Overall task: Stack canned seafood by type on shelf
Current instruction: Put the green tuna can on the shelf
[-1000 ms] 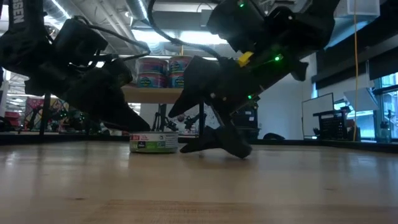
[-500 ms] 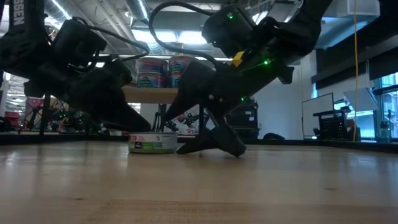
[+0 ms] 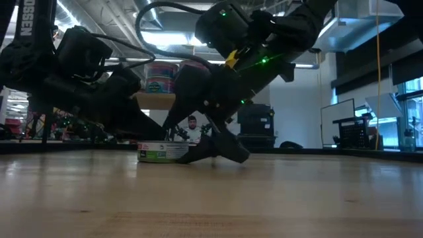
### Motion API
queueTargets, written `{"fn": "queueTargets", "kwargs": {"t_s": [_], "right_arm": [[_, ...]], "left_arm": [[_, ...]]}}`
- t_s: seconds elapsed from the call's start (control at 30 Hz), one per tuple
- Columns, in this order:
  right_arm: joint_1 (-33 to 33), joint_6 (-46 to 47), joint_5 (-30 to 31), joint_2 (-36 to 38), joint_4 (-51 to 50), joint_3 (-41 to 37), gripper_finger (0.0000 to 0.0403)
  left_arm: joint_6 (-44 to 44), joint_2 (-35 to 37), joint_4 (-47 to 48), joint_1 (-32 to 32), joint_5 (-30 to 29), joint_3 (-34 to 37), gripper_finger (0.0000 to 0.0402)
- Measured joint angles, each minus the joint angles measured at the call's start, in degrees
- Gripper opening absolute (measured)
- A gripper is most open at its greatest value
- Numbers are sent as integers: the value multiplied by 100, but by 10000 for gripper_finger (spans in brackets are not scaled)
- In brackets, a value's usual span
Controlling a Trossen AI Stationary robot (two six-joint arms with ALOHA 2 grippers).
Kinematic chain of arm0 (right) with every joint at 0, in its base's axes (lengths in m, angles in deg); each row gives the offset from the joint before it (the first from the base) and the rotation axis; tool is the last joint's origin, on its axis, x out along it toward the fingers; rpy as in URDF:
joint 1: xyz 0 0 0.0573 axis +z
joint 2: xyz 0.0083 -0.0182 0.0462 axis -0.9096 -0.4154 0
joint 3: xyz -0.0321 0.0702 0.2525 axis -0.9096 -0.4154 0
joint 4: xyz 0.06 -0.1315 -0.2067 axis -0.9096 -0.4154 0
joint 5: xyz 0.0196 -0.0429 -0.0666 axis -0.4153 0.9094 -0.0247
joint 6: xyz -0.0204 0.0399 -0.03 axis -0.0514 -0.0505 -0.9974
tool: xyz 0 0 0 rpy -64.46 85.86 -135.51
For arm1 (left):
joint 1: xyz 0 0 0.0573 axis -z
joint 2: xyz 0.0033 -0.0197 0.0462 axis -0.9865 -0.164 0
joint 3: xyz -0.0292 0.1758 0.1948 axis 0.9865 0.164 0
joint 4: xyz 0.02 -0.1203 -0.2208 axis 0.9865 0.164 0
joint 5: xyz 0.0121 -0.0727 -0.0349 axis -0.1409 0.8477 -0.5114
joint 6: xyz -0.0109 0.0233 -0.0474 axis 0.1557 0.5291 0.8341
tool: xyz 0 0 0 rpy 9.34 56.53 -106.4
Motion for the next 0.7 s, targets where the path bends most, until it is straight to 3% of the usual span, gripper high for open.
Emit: {"fn": "queueTargets", "kwargs": {"t_s": [0.23, 0.53, 0.7], "right_arm": [[362, 1630, 656, 241, -281, -5, 366], [994, 2898, 1125, 559, -1339, -18, 366], [1376, 3394, 1398, 720, -1739, -20, 366]], "left_arm": [[41, 268, 356, 127, 131, -51, 133], [165, 816, 2309, 1079, 473, -675, 133], [50, 1325, 3945, 1650, 105, -1305, 133]]}}
